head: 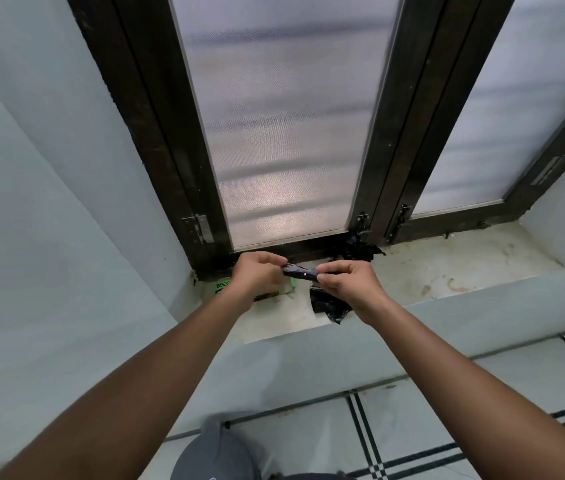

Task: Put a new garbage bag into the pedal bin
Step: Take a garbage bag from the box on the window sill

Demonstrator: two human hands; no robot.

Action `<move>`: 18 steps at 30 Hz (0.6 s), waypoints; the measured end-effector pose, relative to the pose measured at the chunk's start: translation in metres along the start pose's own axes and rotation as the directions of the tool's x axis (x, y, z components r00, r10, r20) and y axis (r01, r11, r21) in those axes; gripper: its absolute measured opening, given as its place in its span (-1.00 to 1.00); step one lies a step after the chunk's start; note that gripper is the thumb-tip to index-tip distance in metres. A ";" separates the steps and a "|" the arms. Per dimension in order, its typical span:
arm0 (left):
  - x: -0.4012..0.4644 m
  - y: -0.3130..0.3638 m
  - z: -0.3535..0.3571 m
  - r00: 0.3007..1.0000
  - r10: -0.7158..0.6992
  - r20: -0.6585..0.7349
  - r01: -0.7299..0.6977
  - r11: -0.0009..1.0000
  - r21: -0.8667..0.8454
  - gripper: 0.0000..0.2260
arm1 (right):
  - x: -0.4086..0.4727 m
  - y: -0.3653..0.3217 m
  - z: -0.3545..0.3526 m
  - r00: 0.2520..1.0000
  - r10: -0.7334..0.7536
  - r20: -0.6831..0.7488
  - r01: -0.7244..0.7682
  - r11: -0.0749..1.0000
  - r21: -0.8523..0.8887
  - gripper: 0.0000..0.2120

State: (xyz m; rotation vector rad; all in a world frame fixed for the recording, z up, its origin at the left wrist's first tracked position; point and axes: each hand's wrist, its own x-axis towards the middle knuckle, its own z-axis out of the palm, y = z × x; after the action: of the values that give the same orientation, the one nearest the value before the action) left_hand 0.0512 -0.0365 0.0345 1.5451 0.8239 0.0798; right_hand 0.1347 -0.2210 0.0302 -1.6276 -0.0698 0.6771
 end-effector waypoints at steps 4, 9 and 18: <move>0.022 -0.009 -0.009 0.964 0.264 -0.034 -0.197 0.794 0.576 -0.73 | 0.005 0.001 0.004 0.995 -0.038 -0.094 0.014 0.970 -0.244 -0.75; 0.036 -0.012 -0.005 0.951 0.159 0.264 -0.290 0.170 0.942 -0.71 | -0.001 0.001 0.011 0.993 -0.068 -0.097 0.029 0.935 -0.353 -0.69; 0.039 -0.015 -0.012 0.900 0.263 0.347 -0.380 0.088 0.921 -0.58 | -0.007 -0.007 0.003 0.971 -0.078 -0.226 -0.001 0.944 -0.329 -0.67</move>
State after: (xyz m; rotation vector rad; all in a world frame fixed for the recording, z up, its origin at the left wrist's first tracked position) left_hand 0.0666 -0.0066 0.0074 3.0140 0.3379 -0.2945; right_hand 0.1299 -0.2195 0.0389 -2.0124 -0.0416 0.4514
